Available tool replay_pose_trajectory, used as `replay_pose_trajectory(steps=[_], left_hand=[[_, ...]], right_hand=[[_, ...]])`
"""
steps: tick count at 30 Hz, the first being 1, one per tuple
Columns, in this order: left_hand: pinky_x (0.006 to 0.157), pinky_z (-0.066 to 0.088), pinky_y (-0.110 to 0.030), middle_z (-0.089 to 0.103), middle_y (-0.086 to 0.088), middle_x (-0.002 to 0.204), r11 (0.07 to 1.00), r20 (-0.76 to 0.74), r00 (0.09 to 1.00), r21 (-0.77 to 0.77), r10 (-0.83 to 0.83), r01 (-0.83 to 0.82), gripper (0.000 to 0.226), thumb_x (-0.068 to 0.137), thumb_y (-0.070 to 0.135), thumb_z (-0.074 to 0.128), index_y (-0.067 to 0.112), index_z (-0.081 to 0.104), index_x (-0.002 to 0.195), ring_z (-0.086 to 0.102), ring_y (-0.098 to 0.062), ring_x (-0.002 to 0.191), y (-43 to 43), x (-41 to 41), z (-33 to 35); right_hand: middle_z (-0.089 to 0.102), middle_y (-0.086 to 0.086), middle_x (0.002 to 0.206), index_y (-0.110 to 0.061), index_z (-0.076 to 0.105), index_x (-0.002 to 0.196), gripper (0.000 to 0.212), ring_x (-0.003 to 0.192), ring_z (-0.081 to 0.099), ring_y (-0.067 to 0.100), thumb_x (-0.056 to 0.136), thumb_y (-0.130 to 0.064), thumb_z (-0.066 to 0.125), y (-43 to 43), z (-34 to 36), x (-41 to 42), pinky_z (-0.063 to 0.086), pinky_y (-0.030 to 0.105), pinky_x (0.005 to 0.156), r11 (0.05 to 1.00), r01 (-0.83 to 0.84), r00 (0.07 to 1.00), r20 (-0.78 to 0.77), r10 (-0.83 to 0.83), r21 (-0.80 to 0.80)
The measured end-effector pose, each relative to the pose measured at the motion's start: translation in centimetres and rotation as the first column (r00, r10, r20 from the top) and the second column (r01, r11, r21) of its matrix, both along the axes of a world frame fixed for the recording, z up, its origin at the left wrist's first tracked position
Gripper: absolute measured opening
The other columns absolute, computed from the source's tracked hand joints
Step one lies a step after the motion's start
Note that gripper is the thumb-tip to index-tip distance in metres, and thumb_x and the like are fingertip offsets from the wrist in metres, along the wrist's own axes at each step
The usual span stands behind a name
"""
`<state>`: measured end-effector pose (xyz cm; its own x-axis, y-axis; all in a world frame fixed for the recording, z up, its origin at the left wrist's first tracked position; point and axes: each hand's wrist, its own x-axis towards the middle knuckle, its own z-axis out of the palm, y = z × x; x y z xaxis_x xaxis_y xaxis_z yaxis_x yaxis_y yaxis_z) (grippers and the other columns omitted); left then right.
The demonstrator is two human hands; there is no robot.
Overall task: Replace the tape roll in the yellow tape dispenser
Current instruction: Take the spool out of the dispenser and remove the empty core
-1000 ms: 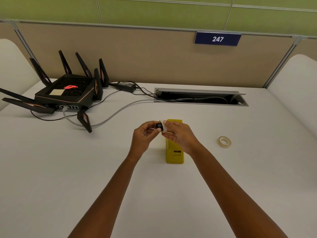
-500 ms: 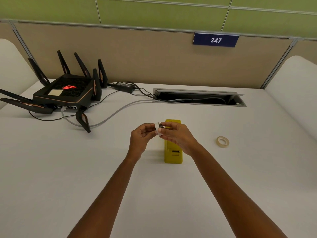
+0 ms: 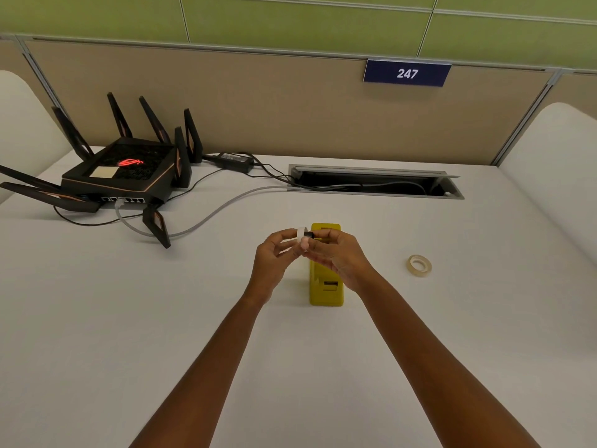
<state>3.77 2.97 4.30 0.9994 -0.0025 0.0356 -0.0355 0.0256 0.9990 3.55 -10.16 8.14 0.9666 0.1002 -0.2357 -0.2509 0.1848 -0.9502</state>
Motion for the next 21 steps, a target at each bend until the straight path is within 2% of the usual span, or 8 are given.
replay_pose_trajectory(steps=[2,5,9,13,17,20,21], left_hand=[[0.073,0.052,-0.008,0.061,-0.015,0.118,0.998,-0.024,0.999,-0.051,-0.031,0.03,0.032,0.082,0.013,0.063,0.005,0.056,0.112,0.06,-0.025,0.106,-0.2,0.0,0.2],[0.077,0.054,-0.016,0.061,-0.014,0.113,0.988,-0.041,0.996,-0.131,-0.084,0.078,0.023,0.082,0.01,0.062,0.019,0.054,0.101,0.06,-0.025,0.102,-0.2,-0.1,0.5],[0.077,0.054,-0.016,0.058,-0.007,0.106,0.986,-0.038,0.994,-0.139,-0.099,0.093,0.035,0.083,0.007,0.061,0.02,0.049,0.113,0.06,-0.019,0.095,0.2,-0.1,0.5],[0.087,0.052,-0.028,0.056,-0.007,0.107,0.988,-0.061,0.993,-0.127,-0.101,0.093,0.035,0.084,0.01,0.06,0.02,0.052,0.116,0.06,-0.021,0.096,0.5,0.0,0.4],[0.077,0.051,-0.019,0.055,-0.005,0.11,1.0,-0.051,0.999,-0.005,-0.002,0.002,0.037,0.083,0.012,0.063,0.016,0.053,0.118,0.057,-0.021,0.093,0.9,0.2,0.2],[0.063,0.046,-0.005,0.054,-0.007,0.117,0.971,0.003,0.995,0.221,0.097,-0.095,0.04,0.081,0.014,0.066,0.013,0.053,0.119,0.054,-0.019,0.09,1.2,0.7,-0.7],[0.062,0.045,-0.005,0.053,-0.009,0.12,0.949,0.026,0.992,0.291,0.122,-0.124,0.041,0.08,0.013,0.066,0.012,0.053,0.119,0.054,-0.019,0.089,1.3,0.7,-1.1]], right_hand=[[0.065,0.005,0.083,-0.011,0.059,0.084,0.012,0.076,0.065,0.018,0.081,-0.001,0.065,-0.1,-0.1,0.0,0.057,0.017,0.068,1.0,0.006,1.0,-0.001,-0.006,0.005],[0.066,0.004,0.083,-0.012,0.06,0.082,0.011,0.076,0.066,0.016,0.082,-0.002,0.064,-0.3,-0.1,0.0,0.057,0.018,0.069,1.0,0.003,1.0,-0.004,-0.003,0.008],[0.068,0.003,0.083,-0.012,0.06,0.082,0.008,0.071,0.068,0.011,0.082,-0.005,0.064,-0.5,-0.1,0.0,0.057,0.018,0.071,0.999,-0.009,1.0,-0.02,0.01,0.045],[0.066,0.004,0.085,-0.011,0.061,0.083,0.007,0.077,0.066,0.014,0.082,-0.004,0.064,-0.6,-0.1,0.1,0.057,0.015,0.068,0.999,-0.004,1.0,-0.03,0.005,0.036],[0.065,0.003,0.085,-0.013,0.062,0.081,0.01,0.078,0.064,0.015,0.082,-0.003,0.065,-0.8,-0.1,0.2,0.057,0.015,0.068,1.0,0.024,0.998,-0.052,-0.023,0.018],[0.065,0.002,0.085,-0.014,0.062,0.084,0.013,0.079,0.064,0.013,0.081,-0.002,0.065,-1.0,-0.4,0.3,0.055,0.018,0.073,0.999,0.037,0.998,-0.052,-0.037,0.007],[0.065,0.002,0.085,-0.014,0.061,0.087,0.014,0.079,0.064,0.013,0.081,-0.001,0.064,-1.1,-0.5,0.4,0.055,0.02,0.075,0.999,0.046,0.998,-0.054,-0.045,0.015]])
